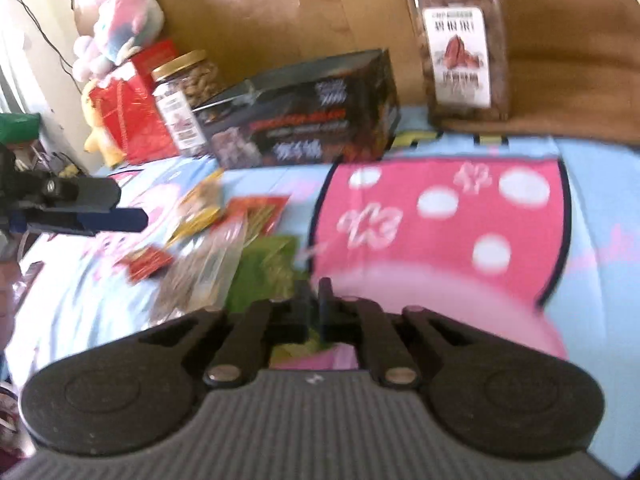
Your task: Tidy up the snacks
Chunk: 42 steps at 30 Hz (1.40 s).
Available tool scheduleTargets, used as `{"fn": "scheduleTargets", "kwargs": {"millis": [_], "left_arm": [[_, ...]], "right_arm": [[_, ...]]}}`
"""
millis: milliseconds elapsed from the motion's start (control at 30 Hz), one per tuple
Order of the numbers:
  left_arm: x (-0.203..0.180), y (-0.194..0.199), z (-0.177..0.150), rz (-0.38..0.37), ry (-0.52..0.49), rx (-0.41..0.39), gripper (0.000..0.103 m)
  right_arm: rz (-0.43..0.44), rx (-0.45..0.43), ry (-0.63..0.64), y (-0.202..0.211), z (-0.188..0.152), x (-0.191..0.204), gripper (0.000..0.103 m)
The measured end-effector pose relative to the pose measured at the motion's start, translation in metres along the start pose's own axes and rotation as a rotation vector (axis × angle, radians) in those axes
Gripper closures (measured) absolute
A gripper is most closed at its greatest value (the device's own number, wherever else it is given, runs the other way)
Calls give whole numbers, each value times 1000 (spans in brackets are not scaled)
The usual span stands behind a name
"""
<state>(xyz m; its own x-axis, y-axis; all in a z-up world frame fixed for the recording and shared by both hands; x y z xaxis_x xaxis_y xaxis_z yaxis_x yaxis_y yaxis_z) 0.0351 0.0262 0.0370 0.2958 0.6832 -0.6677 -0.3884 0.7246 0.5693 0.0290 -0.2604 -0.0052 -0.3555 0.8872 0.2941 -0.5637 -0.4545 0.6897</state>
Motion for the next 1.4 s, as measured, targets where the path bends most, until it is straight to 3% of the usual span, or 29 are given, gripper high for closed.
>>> {"fn": "scheduleTargets", "kwargs": {"millis": [133,233,367,467,567,700,767,867,967,1067,1167,1267,1333,1367,1400], "left_arm": [[1,17,-34,-12,7,13,44],[1,19,-51,-3,17,30,42],[0,13,-65,-13,45,55,42],[0,9,-70,-8,64,57,42],[4,11,-71,-9,87,46,42],[12,19,-70,0,122,18,37],[16,20,-68,14,138,8,37],[25,24,-68,24,172,-5,37],[33,32,-69,33,192,-30,37],[45,39,-69,32,229,-52,37],[53,38,-65,9,260,-48,36],[47,29,-59,10,252,-48,33],[44,22,-56,21,249,-51,31],[42,19,-54,24,250,-57,29],[41,16,-51,29,251,-62,28]], "right_arm": [[62,9,-6,15,-32,26,98],[58,-2,51,24,-44,45,98],[67,-81,-75,28,-24,15,94],[92,-72,-143,19,-9,-1,93],[215,-73,-254,12,-4,-11,93],[280,-81,-320,-2,2,-8,89],[317,-68,-360,-9,4,-6,89],[353,-38,-380,-19,3,4,101],[342,7,-306,-16,-8,28,101],[392,58,-290,-9,-29,44,101],[325,14,-181,10,-34,60,100],[263,-81,-169,19,-13,52,92],[221,-103,-185,14,2,40,77],[189,-110,-201,10,7,35,65],[152,-114,-224,6,9,29,63]]}}
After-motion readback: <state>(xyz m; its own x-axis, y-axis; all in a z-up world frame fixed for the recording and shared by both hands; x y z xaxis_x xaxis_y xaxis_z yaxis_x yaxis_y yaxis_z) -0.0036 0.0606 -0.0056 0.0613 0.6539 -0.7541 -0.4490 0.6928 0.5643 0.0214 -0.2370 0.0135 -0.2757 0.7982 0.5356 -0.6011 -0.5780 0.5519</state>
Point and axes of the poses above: each gripper's, at about its wrist camera, not at the fingertips, and y roughly against the way its jaws point, x to its left, z to its top, the point moved 1 cm from there along -y, roughly the way its jaws point, and after that the axes turned 7 degrees about x, right-handed, at the moved point
